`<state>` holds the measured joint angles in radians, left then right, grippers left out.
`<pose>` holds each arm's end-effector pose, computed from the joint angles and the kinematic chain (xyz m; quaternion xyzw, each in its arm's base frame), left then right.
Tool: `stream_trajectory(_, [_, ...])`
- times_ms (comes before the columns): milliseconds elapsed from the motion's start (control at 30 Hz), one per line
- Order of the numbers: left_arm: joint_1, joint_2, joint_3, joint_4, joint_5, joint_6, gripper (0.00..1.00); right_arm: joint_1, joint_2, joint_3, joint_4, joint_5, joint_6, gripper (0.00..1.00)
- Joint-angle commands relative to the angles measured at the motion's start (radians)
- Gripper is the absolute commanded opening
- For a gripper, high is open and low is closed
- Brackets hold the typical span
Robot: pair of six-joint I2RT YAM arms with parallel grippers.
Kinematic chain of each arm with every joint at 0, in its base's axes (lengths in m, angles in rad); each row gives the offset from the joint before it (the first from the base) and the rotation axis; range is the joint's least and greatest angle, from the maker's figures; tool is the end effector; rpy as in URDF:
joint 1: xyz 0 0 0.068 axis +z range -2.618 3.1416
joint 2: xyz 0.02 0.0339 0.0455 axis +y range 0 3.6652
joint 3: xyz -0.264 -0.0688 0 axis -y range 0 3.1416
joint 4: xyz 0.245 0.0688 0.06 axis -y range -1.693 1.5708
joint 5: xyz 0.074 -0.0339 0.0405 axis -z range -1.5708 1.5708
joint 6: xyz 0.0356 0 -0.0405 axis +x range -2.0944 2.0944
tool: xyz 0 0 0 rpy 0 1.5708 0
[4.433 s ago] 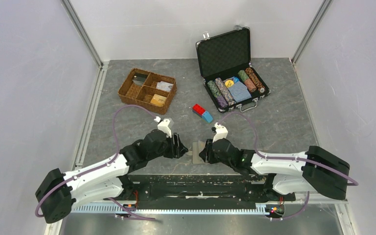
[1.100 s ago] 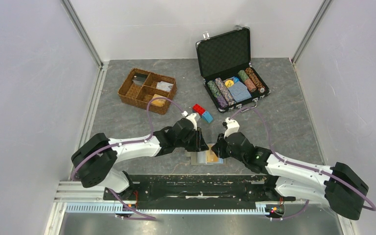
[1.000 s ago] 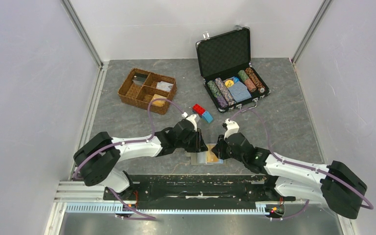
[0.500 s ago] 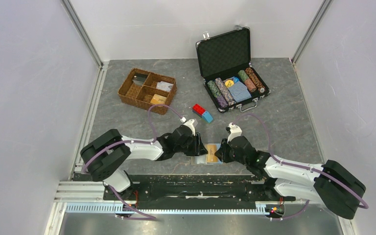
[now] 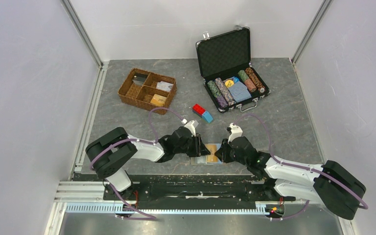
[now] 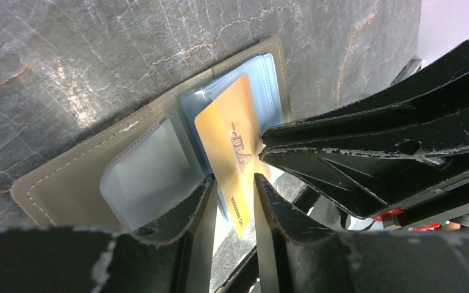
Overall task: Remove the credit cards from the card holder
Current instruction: Remove the credit card from the card holder.
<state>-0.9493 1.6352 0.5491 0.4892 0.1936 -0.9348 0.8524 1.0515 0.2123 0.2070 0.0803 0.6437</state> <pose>0.1658 -0.2433 0.1269 0.0516 0.8793 -0.4269 0.2048 0.1243 0.1379 0.1358 -0.0748 0.8882 0.2811 0.3556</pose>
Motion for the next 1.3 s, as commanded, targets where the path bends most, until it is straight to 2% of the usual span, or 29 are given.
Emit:
stream_trajectory(0, [-0.002,-0.002,-0.002,0.074,0.021,-0.048,0.32,-0.007,-0.001,-0.02,-0.016,-0.006,0.002,0.19])
stream_trajectory(233, [0.004,-0.005,0.0,0.068,0.027,-0.089,0.21,-0.007,0.013,-0.023,-0.008,-0.01,-0.002,0.18])
stream_trajectory(433, [0.015,-0.013,-0.014,0.105,0.046,-0.119,0.04,-0.009,0.016,-0.022,-0.009,-0.008,-0.008,0.18])
stream_trajectory(800, [0.037,-0.066,-0.041,0.068,0.046,-0.108,0.02,-0.012,0.009,-0.02,-0.002,-0.011,-0.018,0.17])
stream_trajectory(1067, [0.063,-0.208,-0.027,-0.137,0.025,-0.007,0.02,-0.017,-0.051,-0.001,-0.022,-0.026,-0.091,0.19])
stream_trajectory(1267, [0.067,-0.367,0.108,-0.514,0.031,0.206,0.02,-0.027,-0.169,0.066,-0.072,-0.141,-0.289,0.24])
